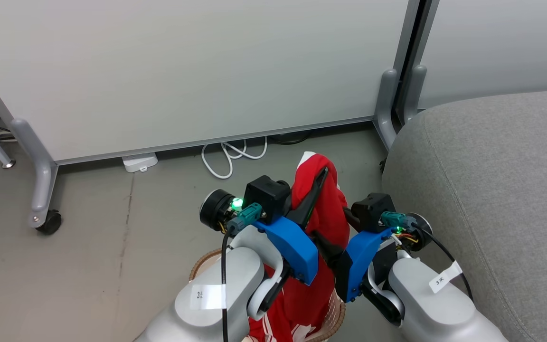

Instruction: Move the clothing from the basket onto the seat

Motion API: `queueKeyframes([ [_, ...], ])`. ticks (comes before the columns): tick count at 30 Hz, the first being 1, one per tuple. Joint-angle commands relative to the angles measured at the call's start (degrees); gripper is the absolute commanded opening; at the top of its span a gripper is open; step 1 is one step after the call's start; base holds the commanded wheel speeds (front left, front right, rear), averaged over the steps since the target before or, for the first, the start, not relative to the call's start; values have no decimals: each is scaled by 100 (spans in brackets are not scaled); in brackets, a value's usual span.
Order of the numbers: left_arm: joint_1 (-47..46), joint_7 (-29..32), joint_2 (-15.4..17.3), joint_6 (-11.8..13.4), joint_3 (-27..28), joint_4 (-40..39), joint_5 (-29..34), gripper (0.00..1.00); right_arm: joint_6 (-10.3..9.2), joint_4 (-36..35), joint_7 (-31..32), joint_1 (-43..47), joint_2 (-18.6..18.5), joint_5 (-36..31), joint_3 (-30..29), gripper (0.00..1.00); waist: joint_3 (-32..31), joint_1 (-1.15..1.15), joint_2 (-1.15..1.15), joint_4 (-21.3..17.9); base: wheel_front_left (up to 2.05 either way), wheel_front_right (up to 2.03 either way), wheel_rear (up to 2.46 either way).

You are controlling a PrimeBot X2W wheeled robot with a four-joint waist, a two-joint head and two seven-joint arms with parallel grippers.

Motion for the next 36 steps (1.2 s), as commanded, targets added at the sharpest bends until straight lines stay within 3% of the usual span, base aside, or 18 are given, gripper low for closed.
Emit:
queueKeyframes([
  [1, -85, -30, 3, -31, -15, 9, -35, 0, 1, 73, -30, -104, 15, 70, 42, 67, -6, 0, 0, 5, 0, 0, 0],
  [3, -89, -37, 4, -31, -35, 22, -59, 0, 1, 171, -77, -155, 32, 176, 118, 17, -15, 0, 0, 10, 0, 0, 0],
  [4, -93, -39, 4, -28, -45, 28, -61, 0, 1, 222, -99, -182, 38, 220, 153, 0, -18, 0, 0, 11, 0, 0, 0],
  [26, -68, -64, 16, 73, -89, 183, -185, 2, 1, 832, -605, -480, 104, 704, 594, 0, -90, 0, 0, -70, 0, 0, 0],
  [27, -64, -65, 16, 83, -87, 185, -187, 23, 1, 854, -621, -489, 107, 727, 607, 0, -94, 0, 0, -73, 0, 0, 0],
  [29, -51, -64, 17, 92, -89, 192, -201, 47, 1, 888, -645, -499, 111, 742, 628, 0, -99, 0, 0, -78, 0, 0, 0],
  [30, -45, -64, 19, 97, -92, 195, -207, 87, 1, 902, -655, -500, 114, 750, 640, 0, -102, 0, 0, -80, 0, 0, 0],
  [31, -41, -64, 20, 100, -95, 197, -214, 100, 1, 916, -662, -505, 116, 768, 650, 0, -104, 0, 0, -82, 0, 0, 0],
  [36, -22, -73, 28, 99, -109, 198, -234, 100, 1, 958, -687, -525, 115, 812, 674, 0, -110, 0, 0, -83, 0, 0, 0],
])
